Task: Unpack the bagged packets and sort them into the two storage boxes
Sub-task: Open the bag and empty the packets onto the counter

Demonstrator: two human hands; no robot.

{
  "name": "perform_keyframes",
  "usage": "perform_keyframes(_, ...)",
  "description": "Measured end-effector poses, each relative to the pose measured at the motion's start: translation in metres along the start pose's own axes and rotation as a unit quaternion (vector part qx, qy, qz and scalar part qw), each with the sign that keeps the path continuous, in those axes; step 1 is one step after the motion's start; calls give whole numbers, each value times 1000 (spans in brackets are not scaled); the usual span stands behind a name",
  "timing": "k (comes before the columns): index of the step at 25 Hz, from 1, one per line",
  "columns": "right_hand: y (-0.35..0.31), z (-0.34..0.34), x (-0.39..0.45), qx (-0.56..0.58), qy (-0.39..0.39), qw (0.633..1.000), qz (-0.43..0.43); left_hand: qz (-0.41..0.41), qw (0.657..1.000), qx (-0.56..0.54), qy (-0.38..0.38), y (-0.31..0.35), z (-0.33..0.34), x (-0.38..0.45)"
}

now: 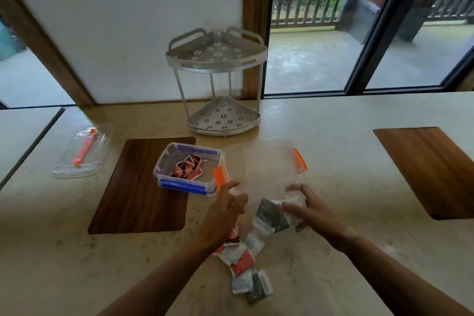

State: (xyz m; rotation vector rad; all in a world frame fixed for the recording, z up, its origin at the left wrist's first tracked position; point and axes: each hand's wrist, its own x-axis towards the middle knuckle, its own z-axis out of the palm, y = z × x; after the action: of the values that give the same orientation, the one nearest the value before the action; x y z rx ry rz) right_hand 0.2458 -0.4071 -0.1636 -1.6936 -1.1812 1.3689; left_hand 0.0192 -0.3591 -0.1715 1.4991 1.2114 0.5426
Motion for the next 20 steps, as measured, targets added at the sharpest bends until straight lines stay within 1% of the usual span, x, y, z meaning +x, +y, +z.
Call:
perform_keyframes(2, -1, -4, 11, 12, -12, 1000, 7, -25, 999, -21, -29, -1, 13, -6)
perform_keyframes(4, 0, -6, 22, 33, -27, 999, 12, -44, 996, -70, -38, 5, 27, -10)
perform_keyframes(6, 1, -5, 30, 50, -42, 998, 15, -49, 994, -96, -8, 10, 41, -11)
perform_keyframes(8, 2, -4, 35, 45, -44, 998, 13, -55, 991, -107, 50, 15, 50, -7)
perform_keyframes(10, 2, -1, 38, 41, -40, 998, -1, -61, 987, -117, 93, 18, 55, -5)
perform_keyframes(11, 1, -1, 40, 41, -41, 998, -14, -63, 986, -117, 103, 18, 57, -5)
perform_keyframes(13, 0, 0, 44, 14, -45, 998, -30, -83, 984, -120, 108, 20, 57, -4)
perform_keyframes(17, -5, 1, 48, -38, -85, 996, -13, -154, 970, -147, 121, 19, 50, 2)
perform_keyframes(20, -12, -8, 53, -12, -126, 992, 25, -177, 962, -177, 106, 18, 36, 12)
